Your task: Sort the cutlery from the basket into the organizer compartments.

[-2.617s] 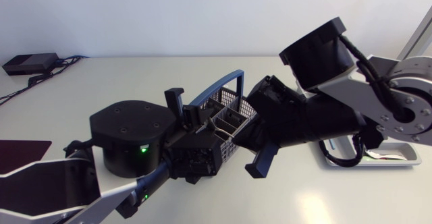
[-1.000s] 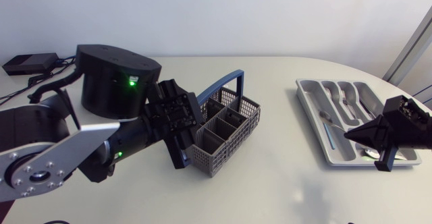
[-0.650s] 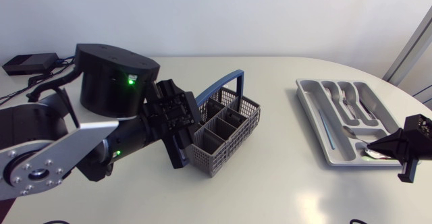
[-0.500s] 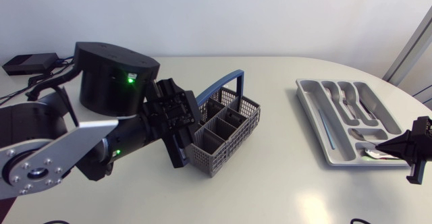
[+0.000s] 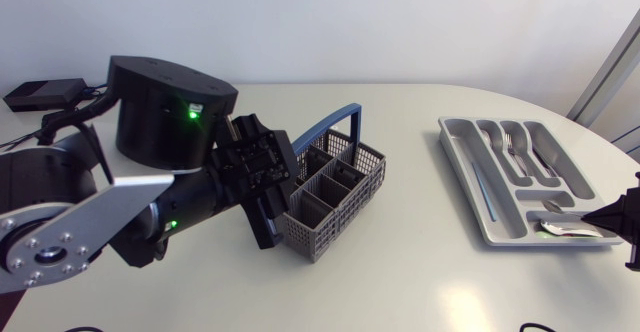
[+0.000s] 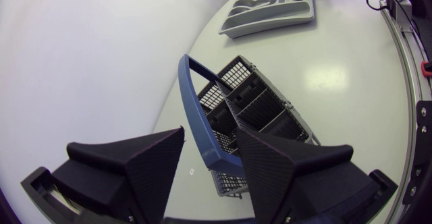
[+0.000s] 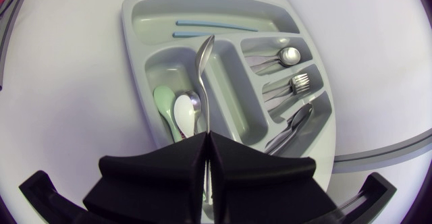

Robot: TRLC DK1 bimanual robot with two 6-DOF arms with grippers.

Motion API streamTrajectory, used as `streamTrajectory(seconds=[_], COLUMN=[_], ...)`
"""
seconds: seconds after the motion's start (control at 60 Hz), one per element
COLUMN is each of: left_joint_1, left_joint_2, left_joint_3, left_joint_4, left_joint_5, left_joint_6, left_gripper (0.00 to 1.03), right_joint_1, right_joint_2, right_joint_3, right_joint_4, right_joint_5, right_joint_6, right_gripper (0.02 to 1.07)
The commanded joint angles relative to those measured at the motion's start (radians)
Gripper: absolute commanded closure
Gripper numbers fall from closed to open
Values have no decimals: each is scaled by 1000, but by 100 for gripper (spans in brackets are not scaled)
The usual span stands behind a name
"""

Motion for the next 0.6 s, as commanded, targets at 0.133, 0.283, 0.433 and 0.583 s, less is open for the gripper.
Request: streamTrajectory(seconds=[0.133, 0.283, 0.433, 0.583], left_joint_1=[-6, -15, -22, -17], left_joint_2=[-25, -20, -16, -23], left_joint_3=[28, 34, 31, 34], left_joint_4=[-15, -15, -15, -24], left_joint_5=[5, 2, 2, 2], left_joint_6=[-40, -43, -50, -49], left_gripper=[49, 49, 49, 49], right_joint_1=[-18, 7, 42, 50], right_joint_2=[34, 23, 16, -41], right_joint_3=[-10, -41, -84, -122], right_joint_4=[50, 59, 86, 148], right_joint_5=[54, 89, 146, 113], right_joint_6=[-79, -83, -81, -50], right_gripper=[102, 102, 95, 51])
